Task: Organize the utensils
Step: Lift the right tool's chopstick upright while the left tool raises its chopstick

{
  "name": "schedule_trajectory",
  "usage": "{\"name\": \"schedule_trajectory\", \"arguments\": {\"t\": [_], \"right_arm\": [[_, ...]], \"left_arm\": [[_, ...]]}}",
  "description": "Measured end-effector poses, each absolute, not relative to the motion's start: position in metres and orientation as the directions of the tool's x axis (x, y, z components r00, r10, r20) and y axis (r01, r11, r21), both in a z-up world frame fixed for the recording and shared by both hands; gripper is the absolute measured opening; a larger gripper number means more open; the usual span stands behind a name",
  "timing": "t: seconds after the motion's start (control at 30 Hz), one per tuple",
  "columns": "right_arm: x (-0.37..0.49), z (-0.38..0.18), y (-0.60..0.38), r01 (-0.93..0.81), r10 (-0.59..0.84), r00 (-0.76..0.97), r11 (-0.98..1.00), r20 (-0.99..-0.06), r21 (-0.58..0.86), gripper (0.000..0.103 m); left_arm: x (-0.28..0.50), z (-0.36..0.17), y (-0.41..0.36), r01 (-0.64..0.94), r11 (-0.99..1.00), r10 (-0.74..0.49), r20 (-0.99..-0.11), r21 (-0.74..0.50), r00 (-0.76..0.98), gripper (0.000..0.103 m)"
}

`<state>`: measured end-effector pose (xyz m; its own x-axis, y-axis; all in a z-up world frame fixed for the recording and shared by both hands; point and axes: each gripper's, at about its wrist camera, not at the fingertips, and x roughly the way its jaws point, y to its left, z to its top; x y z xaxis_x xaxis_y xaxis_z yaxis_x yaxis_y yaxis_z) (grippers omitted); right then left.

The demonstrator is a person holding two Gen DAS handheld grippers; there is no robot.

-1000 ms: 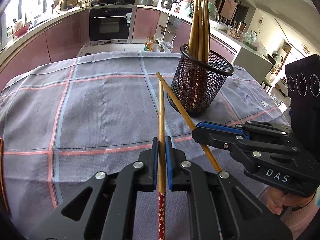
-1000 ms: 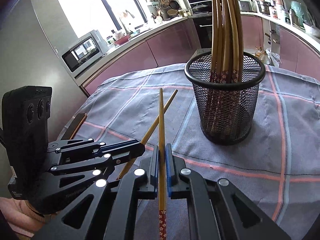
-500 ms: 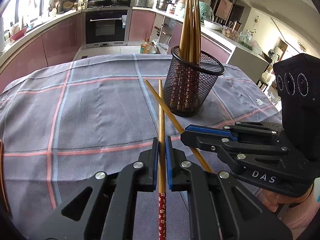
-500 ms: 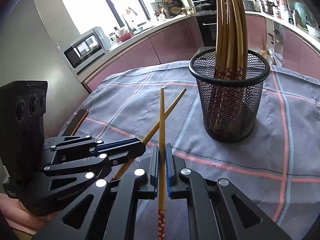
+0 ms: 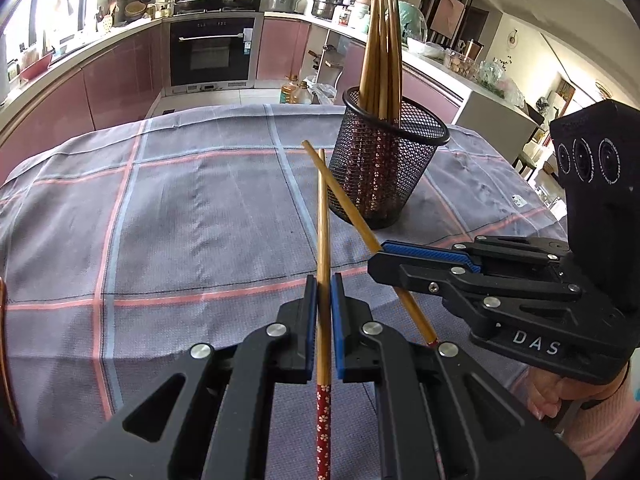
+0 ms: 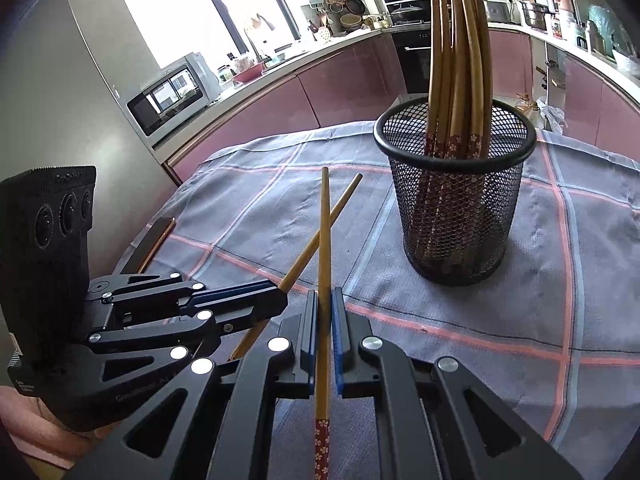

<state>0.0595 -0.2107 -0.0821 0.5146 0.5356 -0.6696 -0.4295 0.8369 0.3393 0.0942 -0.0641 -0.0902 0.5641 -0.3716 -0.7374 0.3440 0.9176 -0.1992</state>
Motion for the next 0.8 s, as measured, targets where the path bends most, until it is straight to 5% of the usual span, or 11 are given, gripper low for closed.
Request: {"name": "schedule_trajectory", "arguments": {"t": [0.8], "right_arm": [[0.04,-0.043,-0.233,-0.448,0.552,0.613,0.832,-0.565,0.328,0.006]], "left_arm": [[0.084,-0.064,-0.061,0.382,0.895,-0.43,-0.679,-0.231,0.596,0.008]]}}
